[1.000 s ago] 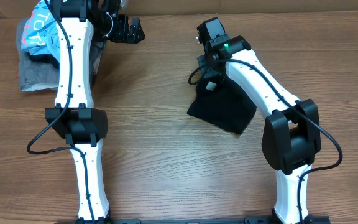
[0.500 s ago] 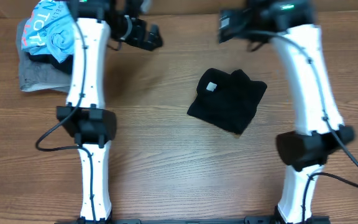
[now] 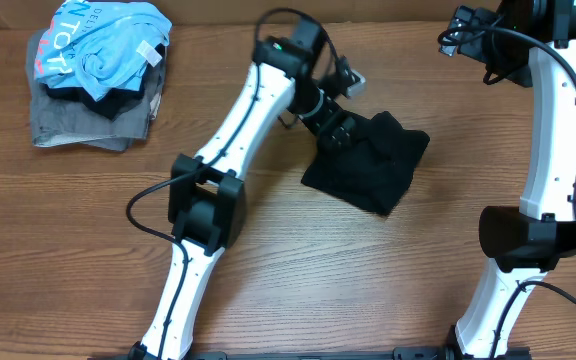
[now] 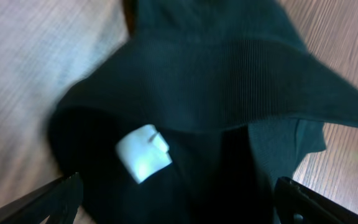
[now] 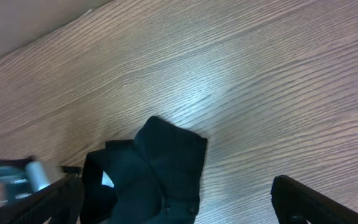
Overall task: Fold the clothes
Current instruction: 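Grasp the folded black shirt bundle with the left gripper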
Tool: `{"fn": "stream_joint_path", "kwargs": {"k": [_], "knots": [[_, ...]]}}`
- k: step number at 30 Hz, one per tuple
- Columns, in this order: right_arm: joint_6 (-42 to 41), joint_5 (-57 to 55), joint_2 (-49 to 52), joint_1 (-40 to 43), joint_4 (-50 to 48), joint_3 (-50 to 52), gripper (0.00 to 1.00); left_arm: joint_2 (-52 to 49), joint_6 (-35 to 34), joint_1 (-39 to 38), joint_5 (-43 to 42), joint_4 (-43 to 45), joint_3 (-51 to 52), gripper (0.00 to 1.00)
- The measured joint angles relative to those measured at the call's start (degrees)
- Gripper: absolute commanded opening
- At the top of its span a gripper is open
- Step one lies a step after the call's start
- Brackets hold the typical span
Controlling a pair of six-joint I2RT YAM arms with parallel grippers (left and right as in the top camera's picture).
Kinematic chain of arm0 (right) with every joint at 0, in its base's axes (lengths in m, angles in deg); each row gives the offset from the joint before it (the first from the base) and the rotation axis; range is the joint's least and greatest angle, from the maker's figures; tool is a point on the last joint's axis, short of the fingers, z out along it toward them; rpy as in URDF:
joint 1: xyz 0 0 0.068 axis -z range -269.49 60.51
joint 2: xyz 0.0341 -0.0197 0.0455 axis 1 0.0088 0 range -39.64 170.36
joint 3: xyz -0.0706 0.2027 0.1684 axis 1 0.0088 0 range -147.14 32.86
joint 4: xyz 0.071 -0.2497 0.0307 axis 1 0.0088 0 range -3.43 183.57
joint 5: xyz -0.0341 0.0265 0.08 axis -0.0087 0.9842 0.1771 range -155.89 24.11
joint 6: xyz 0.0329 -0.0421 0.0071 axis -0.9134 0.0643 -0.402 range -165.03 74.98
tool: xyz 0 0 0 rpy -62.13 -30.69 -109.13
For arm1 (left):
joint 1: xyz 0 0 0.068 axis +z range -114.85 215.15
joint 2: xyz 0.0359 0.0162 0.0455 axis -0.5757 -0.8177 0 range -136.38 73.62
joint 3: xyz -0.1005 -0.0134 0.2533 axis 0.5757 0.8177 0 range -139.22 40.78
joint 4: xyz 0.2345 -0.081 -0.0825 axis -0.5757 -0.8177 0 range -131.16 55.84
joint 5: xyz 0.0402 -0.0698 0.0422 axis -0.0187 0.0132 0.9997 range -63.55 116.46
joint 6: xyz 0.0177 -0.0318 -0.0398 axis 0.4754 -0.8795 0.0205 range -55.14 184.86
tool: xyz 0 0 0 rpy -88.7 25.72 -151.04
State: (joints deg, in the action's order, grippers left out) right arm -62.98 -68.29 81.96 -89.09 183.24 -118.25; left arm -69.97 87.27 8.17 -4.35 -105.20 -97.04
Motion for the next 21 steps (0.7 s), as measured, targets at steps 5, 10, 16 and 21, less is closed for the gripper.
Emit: {"fn": "stream_joint_path", "kwargs": {"k": [5,10,16,21], "knots": [[0.02,0.07,0.00,-0.02,0.02,0.00,1.00,0.00,-3.17,-0.74,2.19,4.04,4.92,1.00],[0.04,0.07,0.00,-0.02,0.02,0.00,1.00,0.00,-6.47,-0.42,3.23,5.51,8.20,1.00],[0.00,0.07,0.00,0.00,0.02,0.00,1.00,0.00,-9.90,-0.37,3.61,5.27,11.43,1.00],[0.04,0.04,0.00,-0.02,0.04,0.00,1.00,0.00,-12.63,-0.81,3.61,4.55,12.66,0.99]]}}
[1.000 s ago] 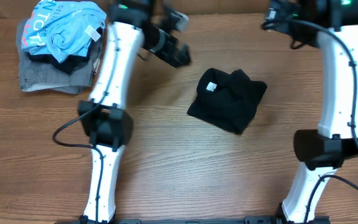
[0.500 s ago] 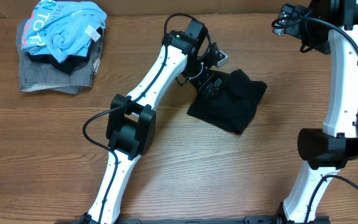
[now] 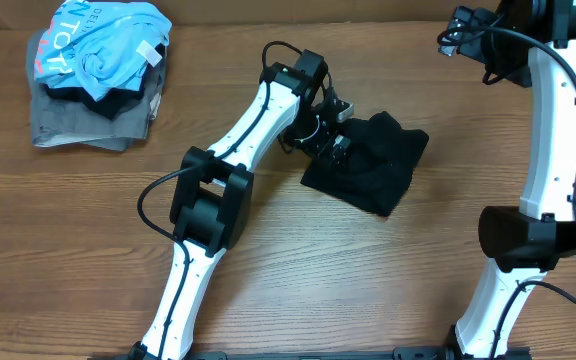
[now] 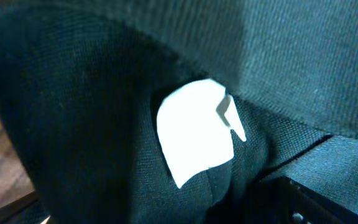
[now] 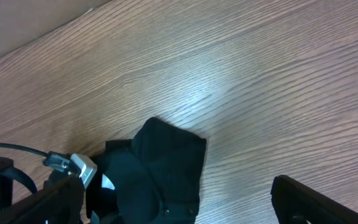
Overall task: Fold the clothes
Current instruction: 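Grasp the folded black shirt bundle with the left gripper, then carry the bundle with the left gripper to the clothes stack top-left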
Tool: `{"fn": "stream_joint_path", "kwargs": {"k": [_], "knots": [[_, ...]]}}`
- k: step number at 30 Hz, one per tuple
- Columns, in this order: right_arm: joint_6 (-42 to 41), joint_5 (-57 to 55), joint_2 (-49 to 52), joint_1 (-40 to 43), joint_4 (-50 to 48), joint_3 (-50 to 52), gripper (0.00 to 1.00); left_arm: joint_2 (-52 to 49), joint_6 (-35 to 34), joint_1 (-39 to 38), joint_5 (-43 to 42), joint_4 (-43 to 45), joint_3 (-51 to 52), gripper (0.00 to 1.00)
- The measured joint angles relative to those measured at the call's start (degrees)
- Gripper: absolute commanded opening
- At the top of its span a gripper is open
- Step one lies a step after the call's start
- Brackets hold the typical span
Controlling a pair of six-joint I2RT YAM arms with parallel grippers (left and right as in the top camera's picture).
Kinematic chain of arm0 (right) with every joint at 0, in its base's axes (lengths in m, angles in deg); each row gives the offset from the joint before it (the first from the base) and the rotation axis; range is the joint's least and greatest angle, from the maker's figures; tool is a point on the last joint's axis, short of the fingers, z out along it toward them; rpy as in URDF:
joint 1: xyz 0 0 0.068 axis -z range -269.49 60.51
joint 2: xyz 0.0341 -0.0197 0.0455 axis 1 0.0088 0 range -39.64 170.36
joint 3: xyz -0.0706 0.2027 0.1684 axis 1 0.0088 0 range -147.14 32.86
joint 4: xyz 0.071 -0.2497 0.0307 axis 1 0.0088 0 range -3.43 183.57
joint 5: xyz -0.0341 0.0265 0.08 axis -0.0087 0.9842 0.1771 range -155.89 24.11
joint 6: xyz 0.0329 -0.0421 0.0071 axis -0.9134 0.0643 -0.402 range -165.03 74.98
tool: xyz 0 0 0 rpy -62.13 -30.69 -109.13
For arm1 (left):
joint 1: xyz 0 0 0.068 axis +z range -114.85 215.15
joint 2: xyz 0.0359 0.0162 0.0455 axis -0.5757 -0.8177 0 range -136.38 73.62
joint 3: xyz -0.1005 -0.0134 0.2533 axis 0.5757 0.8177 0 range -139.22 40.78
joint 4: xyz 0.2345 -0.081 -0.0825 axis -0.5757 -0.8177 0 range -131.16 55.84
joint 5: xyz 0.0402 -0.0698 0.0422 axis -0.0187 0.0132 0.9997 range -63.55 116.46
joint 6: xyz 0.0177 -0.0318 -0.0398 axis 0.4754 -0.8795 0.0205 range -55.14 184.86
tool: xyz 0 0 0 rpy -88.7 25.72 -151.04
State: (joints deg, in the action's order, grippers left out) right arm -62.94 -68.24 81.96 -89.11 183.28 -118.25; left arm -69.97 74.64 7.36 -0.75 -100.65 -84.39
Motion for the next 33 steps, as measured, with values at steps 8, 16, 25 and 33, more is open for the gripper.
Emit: {"fn": "stream_joint_path", "kwargs": {"k": [8,16,25,33], "knots": [[-0.02,0.00,0.00,0.00,0.09,0.00,1.00,0.00,-2.36,-3.10,0.55,1.07,0.22,0.83],[0.02,0.00,0.00,0.00,0.39,0.00,1.00,0.00,-5.07,-6.47,0.92,6.71,0.28,0.30],[0.02,0.00,0.00,0.00,0.39,0.00,1.00,0.00,-7.15,-5.99,-1.03,10.75,0.33,0.04],[0.02,-0.09,0.00,0.68,0.42,0.00,1.00,-0.02,-9.16,-2.14,-9.51,2.80,-8.11,0.04]]}}
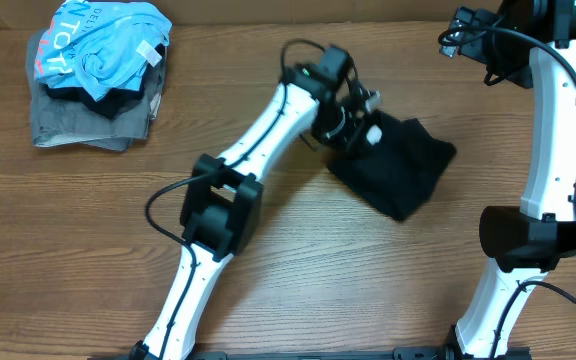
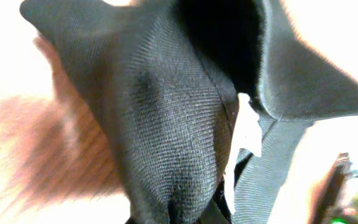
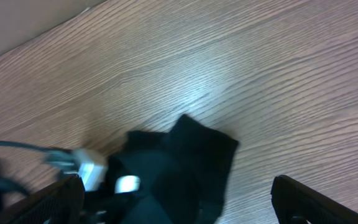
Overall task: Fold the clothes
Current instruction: 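Carry the bundle with the left gripper to the clothes stack top-left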
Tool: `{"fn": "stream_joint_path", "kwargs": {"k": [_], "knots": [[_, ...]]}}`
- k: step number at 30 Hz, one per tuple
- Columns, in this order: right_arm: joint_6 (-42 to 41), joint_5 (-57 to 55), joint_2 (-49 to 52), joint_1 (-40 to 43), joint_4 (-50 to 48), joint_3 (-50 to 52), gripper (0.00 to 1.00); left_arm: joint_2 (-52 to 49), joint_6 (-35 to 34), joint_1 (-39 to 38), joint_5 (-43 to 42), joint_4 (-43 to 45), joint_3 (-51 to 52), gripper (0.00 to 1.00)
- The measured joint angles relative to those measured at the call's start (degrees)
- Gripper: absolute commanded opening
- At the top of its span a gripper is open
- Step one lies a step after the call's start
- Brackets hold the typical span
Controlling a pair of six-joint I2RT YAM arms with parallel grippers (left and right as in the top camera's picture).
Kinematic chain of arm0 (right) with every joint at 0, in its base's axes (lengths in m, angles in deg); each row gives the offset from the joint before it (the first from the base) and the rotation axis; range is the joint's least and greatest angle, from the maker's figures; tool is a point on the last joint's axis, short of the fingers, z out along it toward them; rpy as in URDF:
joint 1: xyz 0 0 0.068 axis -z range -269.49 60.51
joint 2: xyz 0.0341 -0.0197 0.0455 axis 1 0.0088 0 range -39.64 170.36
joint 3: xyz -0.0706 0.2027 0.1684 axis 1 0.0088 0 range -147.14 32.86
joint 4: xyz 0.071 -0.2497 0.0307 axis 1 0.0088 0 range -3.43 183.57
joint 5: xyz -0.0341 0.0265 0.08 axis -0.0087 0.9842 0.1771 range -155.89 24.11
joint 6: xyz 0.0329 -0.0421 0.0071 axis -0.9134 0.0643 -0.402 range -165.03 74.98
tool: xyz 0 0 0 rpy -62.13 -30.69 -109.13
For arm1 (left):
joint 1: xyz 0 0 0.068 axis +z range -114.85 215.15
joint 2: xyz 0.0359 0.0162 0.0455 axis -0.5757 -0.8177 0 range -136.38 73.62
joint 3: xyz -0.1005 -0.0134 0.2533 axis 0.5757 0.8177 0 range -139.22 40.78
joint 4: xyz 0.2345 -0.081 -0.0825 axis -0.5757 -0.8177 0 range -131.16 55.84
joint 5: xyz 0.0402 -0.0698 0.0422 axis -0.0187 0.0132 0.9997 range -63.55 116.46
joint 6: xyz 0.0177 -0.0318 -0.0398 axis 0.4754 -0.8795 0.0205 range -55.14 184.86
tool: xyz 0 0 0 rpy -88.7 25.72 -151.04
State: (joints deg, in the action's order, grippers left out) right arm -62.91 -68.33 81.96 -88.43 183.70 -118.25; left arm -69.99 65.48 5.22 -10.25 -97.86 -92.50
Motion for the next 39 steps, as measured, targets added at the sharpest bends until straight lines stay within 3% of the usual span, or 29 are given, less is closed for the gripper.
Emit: {"fn": "stream_joint_path", "kwargs": {"k": [9,21,31,39], "knots": [[-0.04,-0.13,0.00,1.20,0.00,0.00,1.00,0.02,-4.48,13.77,-6.58,-7.85,-21.38,0.04],[-0.02,-0.09,0.00,1.20,0.00,0.00,1.00,0.02,-17.53,31.63,-9.81,-3.15,-41.38,0.04],[0.00,1.11,0.00,1.20,0.00,0.00,1.00,0.00,-26.16,47.45,-6.88,5.40,-43.65,0.04],[0.00,2.64,0.00,1.20,0.00,0.00,1.00,0.00,-32.24,49.13,-0.07,12.96,-43.65,0.04]]}}
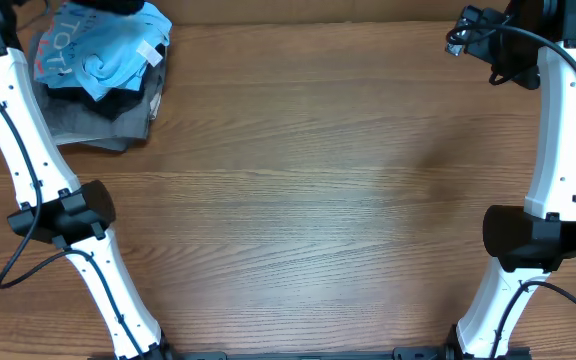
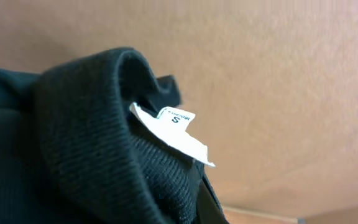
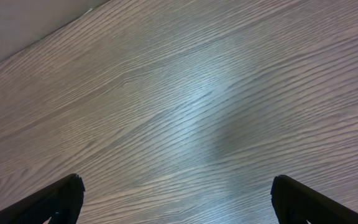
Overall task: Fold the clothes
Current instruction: 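Carry the bundle with the left gripper to the clothes stack top-left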
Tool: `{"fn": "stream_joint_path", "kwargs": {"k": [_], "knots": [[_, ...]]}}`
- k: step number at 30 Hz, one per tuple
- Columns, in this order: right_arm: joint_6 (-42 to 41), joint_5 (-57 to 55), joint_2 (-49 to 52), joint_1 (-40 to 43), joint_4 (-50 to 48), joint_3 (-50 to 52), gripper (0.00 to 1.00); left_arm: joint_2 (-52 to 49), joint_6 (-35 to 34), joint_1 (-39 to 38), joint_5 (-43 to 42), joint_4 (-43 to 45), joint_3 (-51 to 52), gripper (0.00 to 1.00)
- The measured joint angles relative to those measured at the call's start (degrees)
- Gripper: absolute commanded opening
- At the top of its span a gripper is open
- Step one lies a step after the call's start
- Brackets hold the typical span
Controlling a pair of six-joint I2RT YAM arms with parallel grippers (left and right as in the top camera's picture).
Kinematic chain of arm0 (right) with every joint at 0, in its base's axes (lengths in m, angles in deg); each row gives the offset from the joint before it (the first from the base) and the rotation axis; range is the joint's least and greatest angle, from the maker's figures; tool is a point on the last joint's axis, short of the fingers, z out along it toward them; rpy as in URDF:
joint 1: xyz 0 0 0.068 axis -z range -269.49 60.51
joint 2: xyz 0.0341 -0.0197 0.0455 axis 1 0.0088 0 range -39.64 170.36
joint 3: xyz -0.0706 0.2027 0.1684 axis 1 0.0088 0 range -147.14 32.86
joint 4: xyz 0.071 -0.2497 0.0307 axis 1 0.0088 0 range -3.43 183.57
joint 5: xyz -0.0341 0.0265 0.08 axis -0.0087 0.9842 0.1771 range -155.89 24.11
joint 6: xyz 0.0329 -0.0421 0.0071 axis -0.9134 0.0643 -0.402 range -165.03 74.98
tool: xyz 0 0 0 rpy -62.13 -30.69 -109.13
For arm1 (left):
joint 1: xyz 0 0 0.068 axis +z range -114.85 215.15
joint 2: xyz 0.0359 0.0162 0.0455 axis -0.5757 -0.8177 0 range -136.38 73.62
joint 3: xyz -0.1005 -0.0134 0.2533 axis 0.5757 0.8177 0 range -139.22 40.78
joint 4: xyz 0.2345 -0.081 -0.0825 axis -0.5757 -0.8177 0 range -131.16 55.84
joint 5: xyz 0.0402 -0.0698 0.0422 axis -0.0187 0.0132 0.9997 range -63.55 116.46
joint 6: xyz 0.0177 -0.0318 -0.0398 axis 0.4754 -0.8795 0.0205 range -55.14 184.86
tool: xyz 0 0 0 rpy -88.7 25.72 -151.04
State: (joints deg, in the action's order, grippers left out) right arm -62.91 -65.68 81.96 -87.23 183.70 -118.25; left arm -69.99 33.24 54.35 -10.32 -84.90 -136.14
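Note:
A black knit garment (image 2: 73, 143) with a white size tag (image 2: 169, 127) fills the left wrist view, hanging in front of a tan wall. My left gripper (image 2: 179, 218) is shut on it, and only one dark finger (image 2: 209, 205) shows at its edge. In the overhead view the left arm (image 1: 13, 100) reaches to the top left corner, where a dark shape (image 1: 108, 5) sits above the pile; the gripper itself is cut off. My right gripper (image 3: 179, 199) is open and empty, high over the bare wood.
A pile of clothes lies at the table's back left: a light blue printed shirt (image 1: 98, 45) on top of black and grey garments (image 1: 88, 125). The right arm (image 1: 558, 120) stands along the right side of the wooden table (image 1: 318, 200).
The black garment has left the middle of the table. My left arm has swung from the centre to the far back left corner, holding the garment up off the table. The right arm is unchanged.
My left gripper first hovered at the black garment's left edge mid-table, then sat down on it by the white tag. Later the garment had shifted right in its grip. Now it is lifted away beside the pile at back left.

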Motion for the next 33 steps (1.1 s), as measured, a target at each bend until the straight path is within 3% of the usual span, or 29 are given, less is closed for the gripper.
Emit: {"fn": "stream_joint_path", "kwargs": {"k": [7,15,26,28,31,33], "knots": [[0.09,1.55,0.00,0.00,-0.02,0.00,1.00,0.00,-1.16,-0.74,6.27,3.82,2.49,0.04],[0.76,2.36,0.00,0.00,0.00,0.00,1.00,0.00,1.57,-0.72,10.23,3.17,13.11,0.04],[1.44,2.47,0.00,0.00,-0.02,0.00,1.00,0.02,10.67,0.46,9.77,-20.65,16.24,0.10],[1.44,2.51,0.00,0.00,0.00,0.00,1.00,0.02,12.26,1.44,9.97,-24.48,16.11,0.16],[1.44,2.56,0.00,0.00,0.00,0.00,1.00,0.02,13.86,3.23,11.63,-28.20,16.06,0.49],[1.42,2.54,0.00,0.00,0.00,0.00,1.00,0.02,15.21,4.50,13.25,-29.51,16.06,0.61]]}}
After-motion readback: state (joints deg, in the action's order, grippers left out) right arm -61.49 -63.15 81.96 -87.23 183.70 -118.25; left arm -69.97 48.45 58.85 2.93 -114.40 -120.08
